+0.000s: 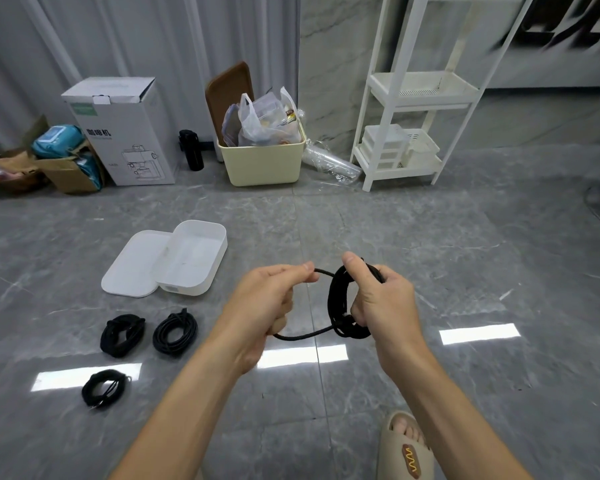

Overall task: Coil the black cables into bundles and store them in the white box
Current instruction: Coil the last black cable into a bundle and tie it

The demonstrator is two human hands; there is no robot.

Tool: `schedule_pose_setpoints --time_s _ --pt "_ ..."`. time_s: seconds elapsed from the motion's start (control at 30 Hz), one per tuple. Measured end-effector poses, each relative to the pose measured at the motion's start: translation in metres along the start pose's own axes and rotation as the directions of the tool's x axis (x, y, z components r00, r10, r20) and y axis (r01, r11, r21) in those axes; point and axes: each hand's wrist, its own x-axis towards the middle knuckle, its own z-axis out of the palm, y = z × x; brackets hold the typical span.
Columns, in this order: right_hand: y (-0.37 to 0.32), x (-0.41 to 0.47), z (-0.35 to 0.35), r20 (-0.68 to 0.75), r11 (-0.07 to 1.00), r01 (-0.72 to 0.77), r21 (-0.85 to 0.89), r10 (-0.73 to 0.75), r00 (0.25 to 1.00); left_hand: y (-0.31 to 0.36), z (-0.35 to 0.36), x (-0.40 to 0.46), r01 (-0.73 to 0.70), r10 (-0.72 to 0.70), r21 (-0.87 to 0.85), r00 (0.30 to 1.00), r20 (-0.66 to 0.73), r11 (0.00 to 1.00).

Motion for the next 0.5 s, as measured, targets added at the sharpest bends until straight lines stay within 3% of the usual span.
schedule_pose_setpoints --time_s 0.07,0.13,0.2,0.3,0.5 --pt "-0.001 0.000 0.000 -0.004 1.000 0.000 0.009 0.000 1.000 0.001 -0.007 0.001 -0.077 0.080 0.252 0.997 -0.003 0.965" --pt "-0.001 0.000 0.000 -0.025 1.000 0.025 -0.019 -0.025 0.999 0.002 -0.012 0.001 -0.111 0.104 0.379 0.994 0.040 0.919" --pt "-0.002 0.001 -0.002 -0.020 1.000 0.006 0.016 -0.005 1.000 0.000 -0.014 0.002 -0.121 0.102 0.423 0.992 0.068 0.898" --pt "-0.004 0.001 -0.004 0.044 0.976 -0.074 0.203 0.066 0.997 -0.003 -0.011 0.002 -0.145 0.128 0.464 0.989 0.068 0.874" --pt "-0.010 0.000 -0.004 0.213 0.862 -0.220 0.456 0.134 0.968 -0.011 -0.006 0.003 -0.141 0.135 0.413 0.990 0.043 0.900"
